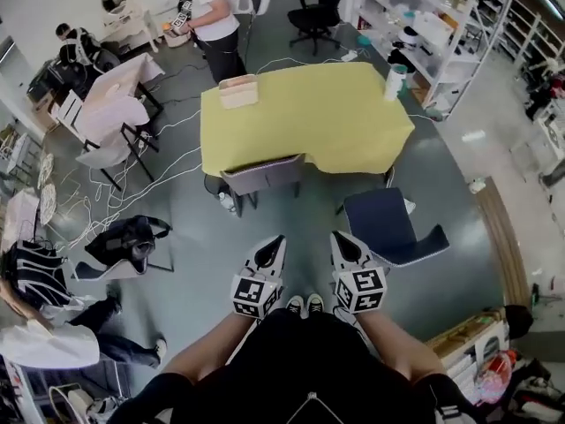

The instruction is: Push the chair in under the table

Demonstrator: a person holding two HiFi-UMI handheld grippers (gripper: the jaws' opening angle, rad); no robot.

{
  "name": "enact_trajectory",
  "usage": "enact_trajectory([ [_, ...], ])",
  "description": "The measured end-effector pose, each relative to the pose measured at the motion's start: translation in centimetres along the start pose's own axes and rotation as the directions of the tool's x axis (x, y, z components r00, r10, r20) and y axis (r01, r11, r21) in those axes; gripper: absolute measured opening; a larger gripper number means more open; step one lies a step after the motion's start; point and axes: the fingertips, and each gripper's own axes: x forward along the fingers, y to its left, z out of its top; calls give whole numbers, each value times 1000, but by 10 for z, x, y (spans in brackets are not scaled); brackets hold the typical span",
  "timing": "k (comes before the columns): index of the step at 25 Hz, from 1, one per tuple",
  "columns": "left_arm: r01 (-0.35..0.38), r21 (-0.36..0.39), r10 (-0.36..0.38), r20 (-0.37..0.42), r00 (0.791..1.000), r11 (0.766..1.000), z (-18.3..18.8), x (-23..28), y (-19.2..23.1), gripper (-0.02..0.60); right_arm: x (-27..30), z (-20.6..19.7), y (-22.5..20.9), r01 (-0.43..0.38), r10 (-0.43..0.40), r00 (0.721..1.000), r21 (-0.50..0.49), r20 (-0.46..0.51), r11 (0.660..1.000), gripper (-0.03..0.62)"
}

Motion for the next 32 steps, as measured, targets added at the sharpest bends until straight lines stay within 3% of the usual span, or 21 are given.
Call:
enact_trajectory([
  [3,133,24,-133,-1,991,991,1,36,-32,9,-28,-5,-39,130,-131,991,33,29,991,15],
  [5,227,42,-227,1,974,973,4,57,-62,9,-54,-11,-68,227,-230,972,64,41,972,15],
  [9,431,73,-431,-20,902,899,4,89,-125,9,-114,-21,-114,430,-441,896,141,59,892,15],
  [16,709,79,-705,-68,706,701,-9,123,-235,9,-224,-46,-160,704,-730,683,232,38,671,15],
  [19,783,71,-777,-93,622,618,-21,127,-277,9,-266,-59,-167,772,-802,597,258,22,581,15],
  [25,901,66,-894,-112,434,430,-34,126,-374,9,-359,-93,-176,873,-918,394,323,-27,365,15],
  [28,932,65,-923,-126,363,358,-39,125,-416,9,-395,-104,-179,894,-948,317,347,-39,285,15],
  [32,959,65,-948,-145,282,276,-48,114,-471,9,-443,-123,-182,901,-969,242,382,-53,205,15],
])
